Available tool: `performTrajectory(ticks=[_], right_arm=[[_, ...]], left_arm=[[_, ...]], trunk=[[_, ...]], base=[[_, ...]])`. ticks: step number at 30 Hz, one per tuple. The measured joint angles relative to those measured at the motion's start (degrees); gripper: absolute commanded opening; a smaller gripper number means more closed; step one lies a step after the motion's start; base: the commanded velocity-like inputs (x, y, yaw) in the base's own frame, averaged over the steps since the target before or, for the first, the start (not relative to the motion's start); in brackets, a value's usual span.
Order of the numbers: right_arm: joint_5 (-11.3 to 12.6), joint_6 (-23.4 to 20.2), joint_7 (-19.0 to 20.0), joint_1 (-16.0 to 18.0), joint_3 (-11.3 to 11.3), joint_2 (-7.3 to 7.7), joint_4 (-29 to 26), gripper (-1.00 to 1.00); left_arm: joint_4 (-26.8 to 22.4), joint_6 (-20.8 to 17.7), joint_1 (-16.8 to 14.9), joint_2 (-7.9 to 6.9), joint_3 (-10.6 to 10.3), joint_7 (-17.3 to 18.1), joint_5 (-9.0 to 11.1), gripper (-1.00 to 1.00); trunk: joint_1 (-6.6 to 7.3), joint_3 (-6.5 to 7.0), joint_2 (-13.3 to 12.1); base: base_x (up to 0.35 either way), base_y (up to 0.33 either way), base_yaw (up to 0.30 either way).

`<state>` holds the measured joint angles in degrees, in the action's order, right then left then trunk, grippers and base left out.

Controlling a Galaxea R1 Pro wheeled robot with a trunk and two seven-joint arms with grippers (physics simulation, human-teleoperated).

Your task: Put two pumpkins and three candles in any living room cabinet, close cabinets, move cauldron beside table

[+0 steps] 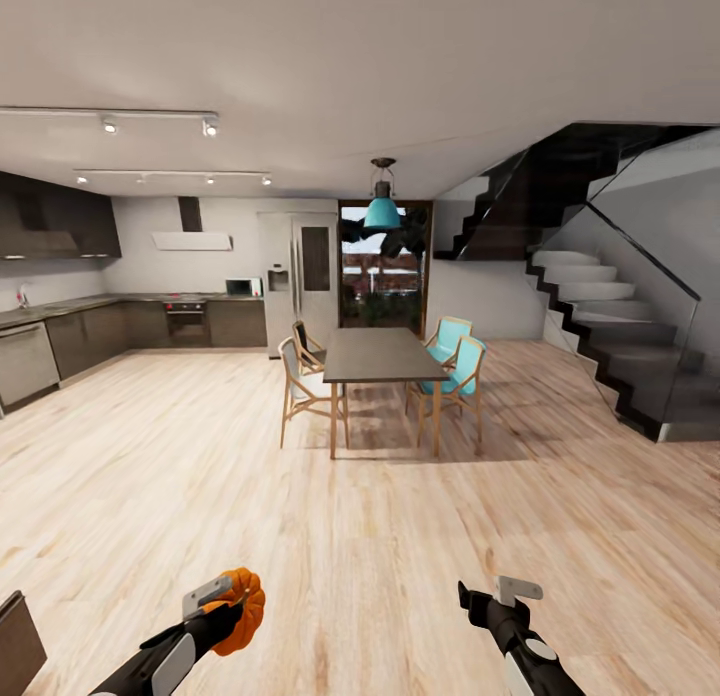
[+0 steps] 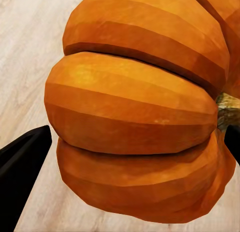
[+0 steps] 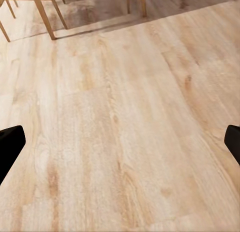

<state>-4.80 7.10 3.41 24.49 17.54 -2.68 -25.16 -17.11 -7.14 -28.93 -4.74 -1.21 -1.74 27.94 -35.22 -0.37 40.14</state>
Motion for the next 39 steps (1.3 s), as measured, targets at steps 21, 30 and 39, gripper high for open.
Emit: performTrajectory(ticks=[21,30,39], right_arm=[[0.00,-0.12,0.14,-0.01,0.08,0.06,-0.03,1.00],[2.16,-1.22,0.66,0.01,0.14,0.07,0.05,1.00],[5.43,-6.28,0.45,-0.01,0.24,0.02,0.22,1.00]], left_arm=[[0.13,0.00,-0.02,1.46,0.00,-0.04,-0.16,-1.00],[0.09,-0.02,0.00,1.51,-0.14,-0.02,-0.09,-1.00],[0.11,-0.01,0.02,1.51,-0.12,-0.01,-0.25,-1.00]], trunk=[[0.03,0.37,0.03],[0.03,0.29,0.02],[0.00,-0.44,-0.04]], base=[[0.296,0.000,-0.207],[0.344,0.000,-0.177],[0.168,0.000,-0.008]])
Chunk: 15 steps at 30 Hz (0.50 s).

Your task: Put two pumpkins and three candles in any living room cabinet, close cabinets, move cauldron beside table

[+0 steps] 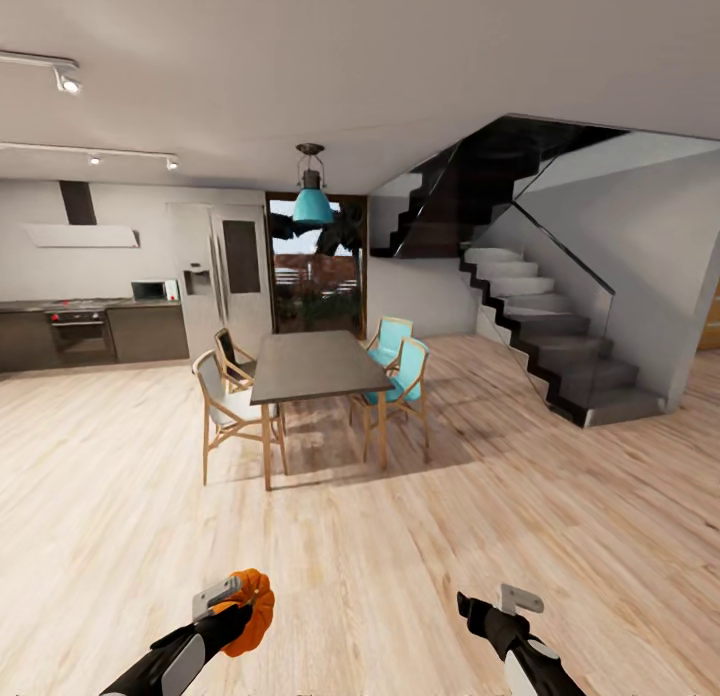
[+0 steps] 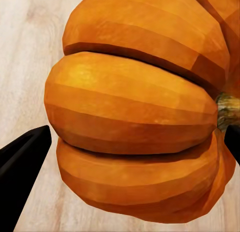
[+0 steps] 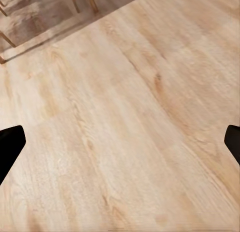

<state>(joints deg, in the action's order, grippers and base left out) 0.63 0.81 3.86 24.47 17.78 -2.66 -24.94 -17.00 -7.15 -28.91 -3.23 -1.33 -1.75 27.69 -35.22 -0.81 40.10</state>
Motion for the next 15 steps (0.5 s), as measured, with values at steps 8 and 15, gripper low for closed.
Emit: performTrajectory(ticks=[8,15], right_arm=[[0.01,-0.24,-0.18,-0.01,-0.06,-0.01,3.68,1.00],[0.09,-0.06,-0.06,0.00,0.01,-0.08,9.10,1.00]], left_arm=[[0.01,0.00,0.01,0.00,0.00,0.00,0.00,-1.00],[0.02,0.00,0.00,0.00,0.00,-0.03,-0.01,-1.00]], trunk=[[0.00,-0.73,-0.02],[0.02,-1.39,-0.01]], base=[[0.025,0.000,0.000],[0.188,0.000,0.000]])
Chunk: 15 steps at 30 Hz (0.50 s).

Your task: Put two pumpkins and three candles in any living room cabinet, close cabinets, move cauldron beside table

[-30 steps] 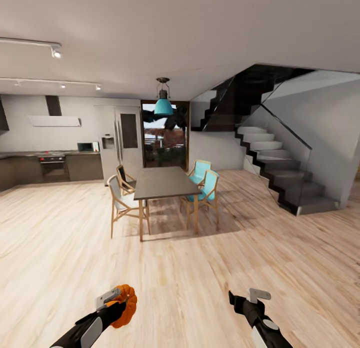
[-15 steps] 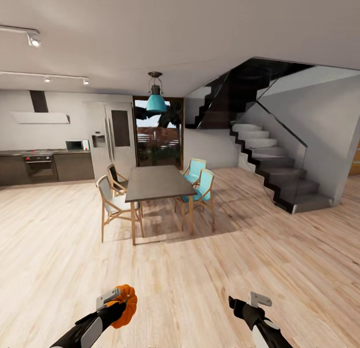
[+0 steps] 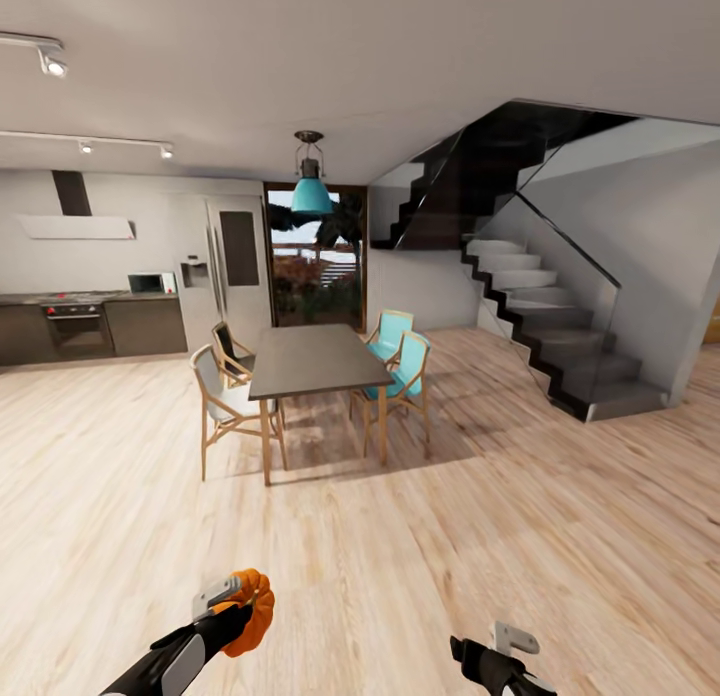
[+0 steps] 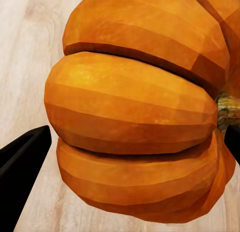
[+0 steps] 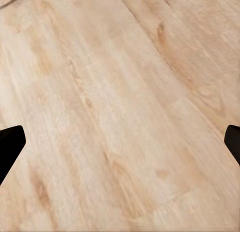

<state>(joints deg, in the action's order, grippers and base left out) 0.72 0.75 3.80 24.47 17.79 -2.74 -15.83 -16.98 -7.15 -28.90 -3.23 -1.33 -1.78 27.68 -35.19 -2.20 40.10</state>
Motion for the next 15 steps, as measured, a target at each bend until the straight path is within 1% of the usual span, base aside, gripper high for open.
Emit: performTrajectory(ticks=[9,15], right_arm=[[0.14,0.82,0.08,0.00,0.07,0.05,0.25,1.00],[0.14,4.20,0.22,0.00,-0.05,0.05,-0.02,1.00]], left_arm=[[0.01,0.00,0.01,0.09,-0.07,-0.02,0.18,-1.00],[0.02,0.00,0.01,0.09,-0.08,0.00,0.18,-1.00]], trunk=[[0.01,-0.85,0.00],[0.01,-1.25,0.01]], base=[[0.334,0.000,0.000],[0.343,0.000,-0.001]])
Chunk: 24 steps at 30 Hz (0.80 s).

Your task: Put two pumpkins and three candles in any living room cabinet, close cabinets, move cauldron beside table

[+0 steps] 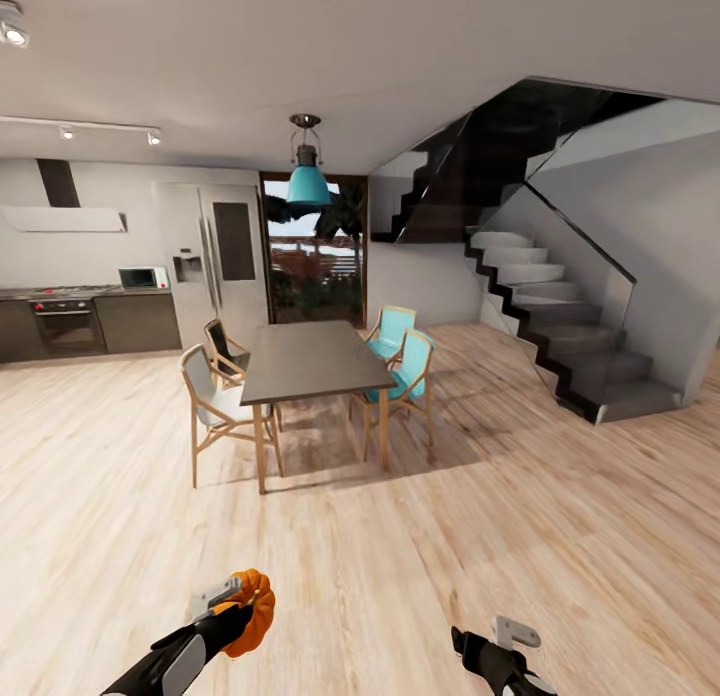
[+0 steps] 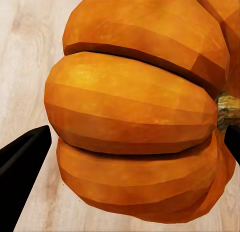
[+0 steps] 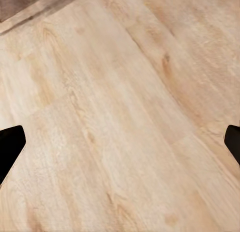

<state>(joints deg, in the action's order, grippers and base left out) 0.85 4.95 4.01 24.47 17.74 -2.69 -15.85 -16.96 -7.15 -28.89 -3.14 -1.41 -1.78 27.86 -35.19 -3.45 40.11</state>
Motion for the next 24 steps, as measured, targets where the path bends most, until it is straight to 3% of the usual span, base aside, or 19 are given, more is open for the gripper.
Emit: performTrajectory(ticks=[7,24], right_arm=[[-0.17,0.42,0.08,-0.01,-0.26,0.01,0.12,1.00],[-0.21,0.31,0.16,-0.01,-0.18,0.01,0.24,1.00]], left_arm=[[0.04,0.01,-0.02,0.98,-0.03,-0.04,-0.23,-1.00],[0.03,0.01,-0.01,1.06,-0.01,-0.05,-0.19,-1.00]], trunk=[[0.00,-0.27,-0.01],[0.00,-1.20,-0.01]], base=[[0.343,0.000,-0.165],[0.343,0.000,-0.223]])
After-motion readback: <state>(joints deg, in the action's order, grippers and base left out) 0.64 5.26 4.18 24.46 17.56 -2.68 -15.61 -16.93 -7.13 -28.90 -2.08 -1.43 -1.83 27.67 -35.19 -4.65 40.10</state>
